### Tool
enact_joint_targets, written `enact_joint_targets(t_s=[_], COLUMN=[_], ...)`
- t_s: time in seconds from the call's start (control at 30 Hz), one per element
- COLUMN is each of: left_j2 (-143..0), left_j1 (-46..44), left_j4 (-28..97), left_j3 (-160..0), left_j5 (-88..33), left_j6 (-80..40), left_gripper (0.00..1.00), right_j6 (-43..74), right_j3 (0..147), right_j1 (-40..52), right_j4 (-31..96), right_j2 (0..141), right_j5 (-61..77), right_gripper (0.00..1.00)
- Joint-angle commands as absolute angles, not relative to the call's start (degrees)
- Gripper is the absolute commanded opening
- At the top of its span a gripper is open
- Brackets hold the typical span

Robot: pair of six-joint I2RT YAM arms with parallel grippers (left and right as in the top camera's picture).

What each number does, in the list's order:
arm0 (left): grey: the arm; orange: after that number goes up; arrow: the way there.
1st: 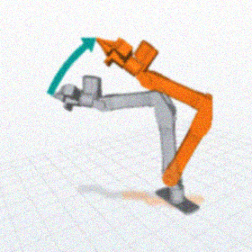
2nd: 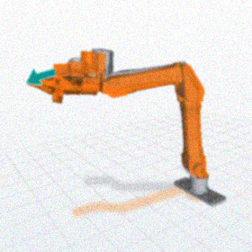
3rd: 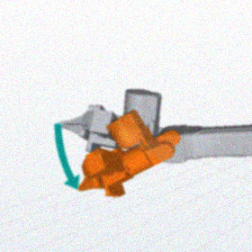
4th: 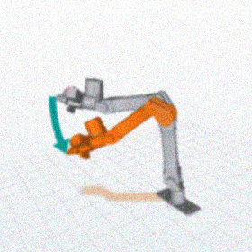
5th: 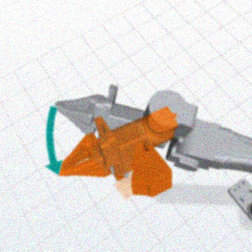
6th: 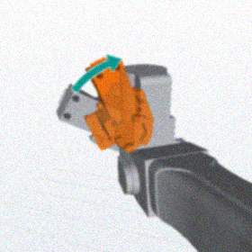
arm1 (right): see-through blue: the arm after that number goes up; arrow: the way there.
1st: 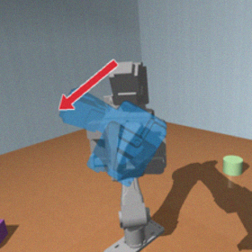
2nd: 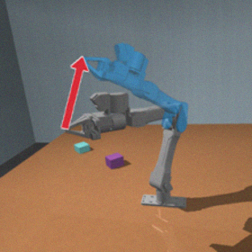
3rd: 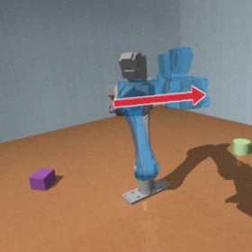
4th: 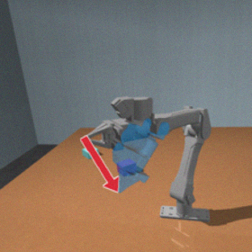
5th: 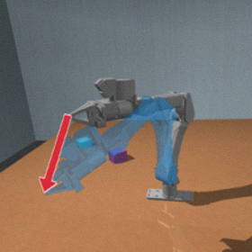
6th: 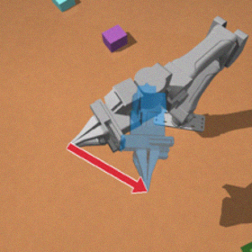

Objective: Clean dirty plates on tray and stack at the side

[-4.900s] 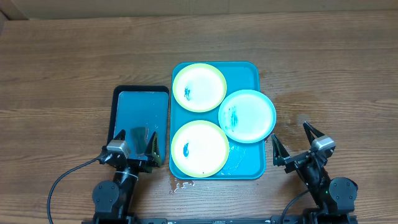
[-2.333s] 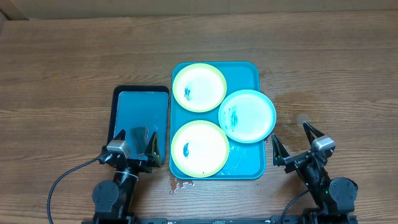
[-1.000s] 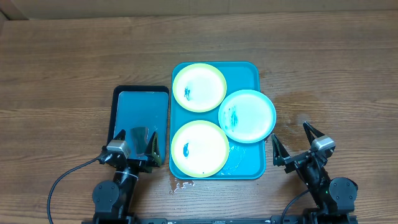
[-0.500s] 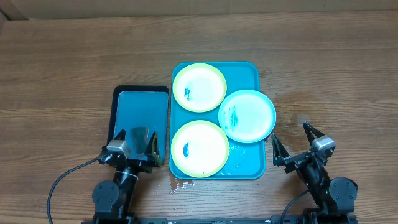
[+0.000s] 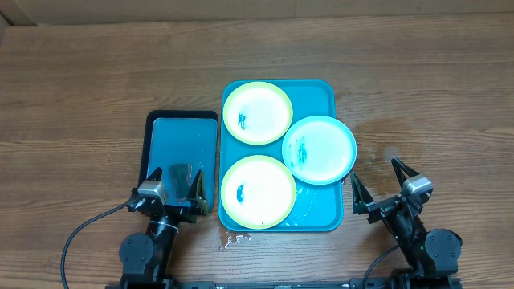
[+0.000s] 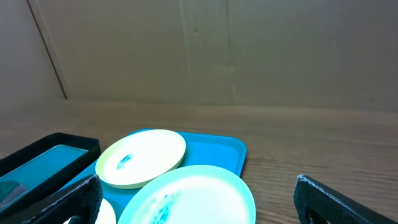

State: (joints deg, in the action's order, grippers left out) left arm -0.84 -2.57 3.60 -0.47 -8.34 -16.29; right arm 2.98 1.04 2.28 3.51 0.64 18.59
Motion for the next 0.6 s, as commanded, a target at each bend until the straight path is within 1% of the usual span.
enact_joint_targets(t_s=[0.0, 0.57], left_j2=[-0.25, -0.25], left_j1=[-2.17, -2.17], left_j4=[3.75, 3.2], left_j3=[-0.27, -0.27], left_j5=[-7.94, -7.94], left_j6=[-15.59, -15.62], left_gripper=[1.0, 1.0], right_j6=[2.94, 2.94], right_j3=[0.47, 0.47], right_j1=[2.57, 2.57], right_j4=[3.16, 3.16], right_j2=[0.23, 0.23], right_j5=[18.09, 18.06], right_gripper=[1.0, 1.0])
